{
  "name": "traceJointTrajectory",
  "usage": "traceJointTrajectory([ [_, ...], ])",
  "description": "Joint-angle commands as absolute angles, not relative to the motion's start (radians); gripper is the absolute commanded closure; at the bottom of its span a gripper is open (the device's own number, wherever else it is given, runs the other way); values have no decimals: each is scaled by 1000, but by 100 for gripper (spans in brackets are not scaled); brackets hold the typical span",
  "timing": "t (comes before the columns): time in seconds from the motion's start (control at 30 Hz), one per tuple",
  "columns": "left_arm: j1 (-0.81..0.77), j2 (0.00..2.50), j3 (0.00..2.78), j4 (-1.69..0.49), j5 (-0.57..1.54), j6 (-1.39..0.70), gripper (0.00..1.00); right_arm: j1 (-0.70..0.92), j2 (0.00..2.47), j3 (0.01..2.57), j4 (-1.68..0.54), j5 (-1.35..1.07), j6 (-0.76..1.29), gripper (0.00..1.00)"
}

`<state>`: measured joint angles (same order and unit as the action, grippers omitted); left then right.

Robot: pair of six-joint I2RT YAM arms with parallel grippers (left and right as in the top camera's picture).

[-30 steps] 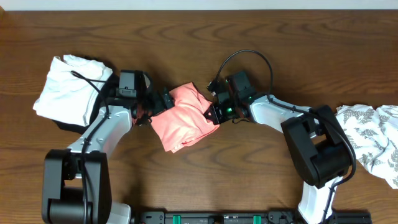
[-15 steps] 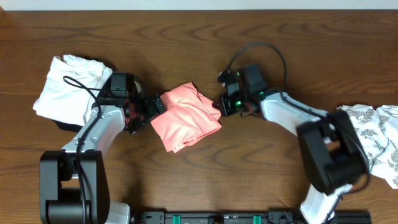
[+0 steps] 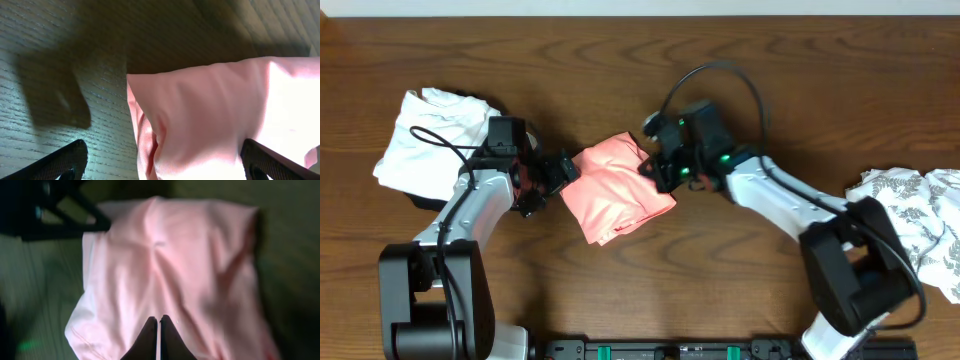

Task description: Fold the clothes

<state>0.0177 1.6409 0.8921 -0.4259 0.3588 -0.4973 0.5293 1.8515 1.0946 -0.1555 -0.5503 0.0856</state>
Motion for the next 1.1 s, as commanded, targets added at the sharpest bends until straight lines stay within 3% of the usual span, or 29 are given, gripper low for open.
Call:
traceJointTrajectory([
  [0.0, 23, 1631, 892, -432, 354, -503, 2, 561, 1905, 1099, -121, -552, 46, 95],
  [0.37, 23, 1611, 892, -415, 418, -501, 2, 558, 2059, 1099, 12, -384, 52, 92],
  [0.57, 23, 1559, 892, -414, 418, -502, 2, 514, 2067, 1099, 15, -234, 175, 92],
  [0.8, 23, 1552, 892, -422, 418, -501, 2, 450, 2067, 1099, 23, -237, 311, 95],
  [1.07, 23, 1552, 892, -435, 418, -500, 2, 439, 2032, 1107, 90, -352, 309, 95],
])
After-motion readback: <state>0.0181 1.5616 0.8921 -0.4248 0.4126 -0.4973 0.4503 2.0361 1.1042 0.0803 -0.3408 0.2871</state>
